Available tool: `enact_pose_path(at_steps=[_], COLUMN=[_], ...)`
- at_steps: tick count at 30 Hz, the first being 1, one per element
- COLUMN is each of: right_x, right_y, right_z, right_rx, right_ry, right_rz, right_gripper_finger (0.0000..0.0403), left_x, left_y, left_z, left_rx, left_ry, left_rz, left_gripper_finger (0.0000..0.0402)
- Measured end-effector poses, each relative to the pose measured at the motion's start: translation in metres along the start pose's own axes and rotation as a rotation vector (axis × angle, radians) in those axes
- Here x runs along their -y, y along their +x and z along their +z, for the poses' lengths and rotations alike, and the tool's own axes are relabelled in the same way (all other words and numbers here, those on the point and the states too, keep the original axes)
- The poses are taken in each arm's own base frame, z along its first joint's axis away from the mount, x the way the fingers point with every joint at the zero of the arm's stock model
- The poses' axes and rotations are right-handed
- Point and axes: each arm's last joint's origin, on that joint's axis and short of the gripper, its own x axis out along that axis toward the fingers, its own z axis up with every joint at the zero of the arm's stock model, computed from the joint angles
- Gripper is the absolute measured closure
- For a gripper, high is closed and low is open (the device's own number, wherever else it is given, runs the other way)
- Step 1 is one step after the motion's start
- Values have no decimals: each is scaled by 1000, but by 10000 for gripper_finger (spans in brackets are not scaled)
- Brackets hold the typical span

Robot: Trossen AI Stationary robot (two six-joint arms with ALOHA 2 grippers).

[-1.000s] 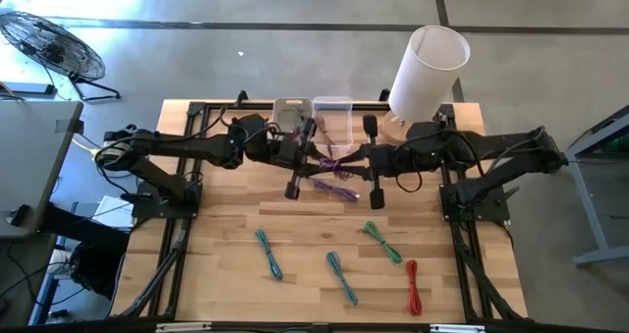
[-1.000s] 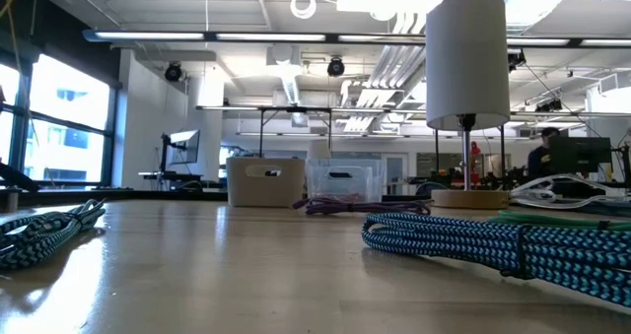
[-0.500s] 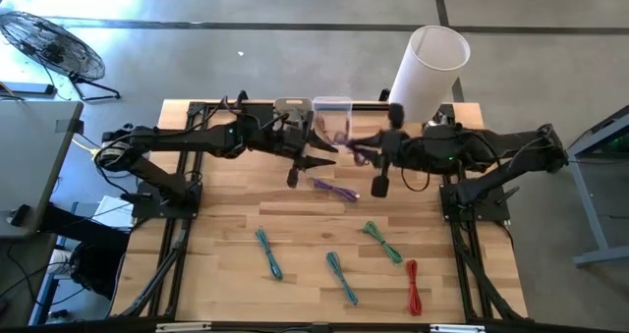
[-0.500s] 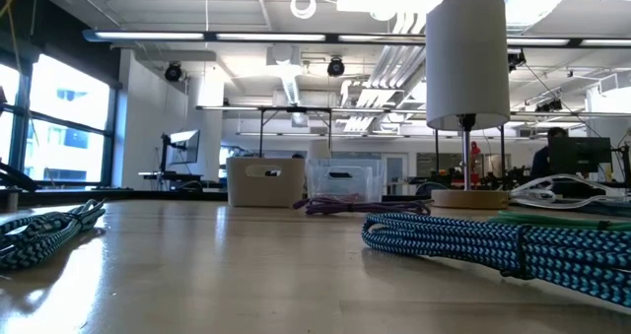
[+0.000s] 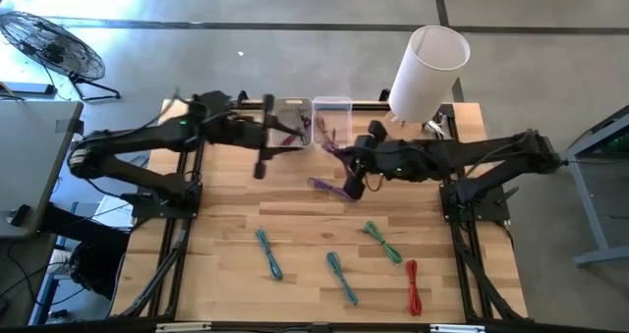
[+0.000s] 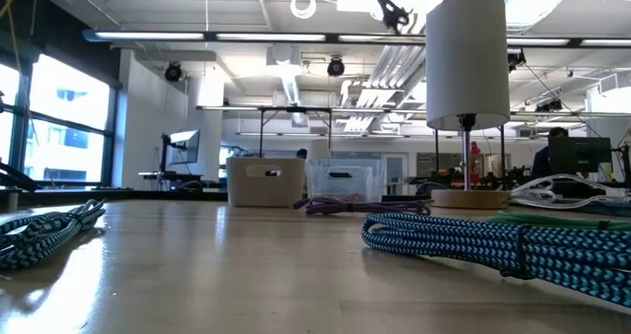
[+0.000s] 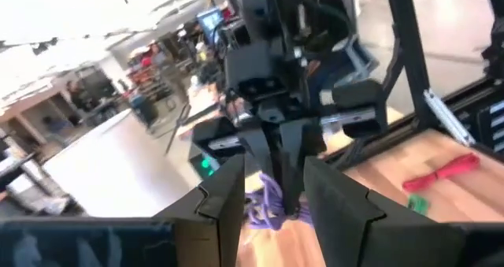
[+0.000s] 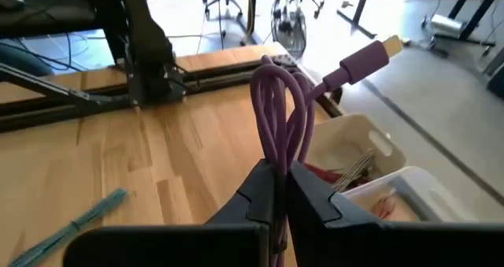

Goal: Pick & Place USB Port
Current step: Put the bottom violet USB cable into the transparent bin

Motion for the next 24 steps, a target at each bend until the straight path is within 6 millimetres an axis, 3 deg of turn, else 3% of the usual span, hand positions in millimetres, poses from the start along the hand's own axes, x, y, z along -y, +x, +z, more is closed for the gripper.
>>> enact_pose_path(at_steps=[6,10,14,18,24], right_x=[2,10,21,45,80], right_y=[44,75,104,129,139], right_z=[-15,-23,-30,-31,-36], right_rx=[-49,-67,-57,-13,-50], right_ry=[4,44,49,64,149], right_rz=[-49,-92,-144,-236,-352], right_gripper_finger=[395,395,395,395,395], left_x=[4,8,11,15,17], left_y=[-45,-64,-72,-74,-74], left_z=[16,19,17,11,4], left_rx=[-42,-73,-123,-190,-265], left_ry=[8,0,-14,-21,-22], left_rz=[2,-14,-37,-71,-83], left_gripper_finger=[273,273,273,273,273])
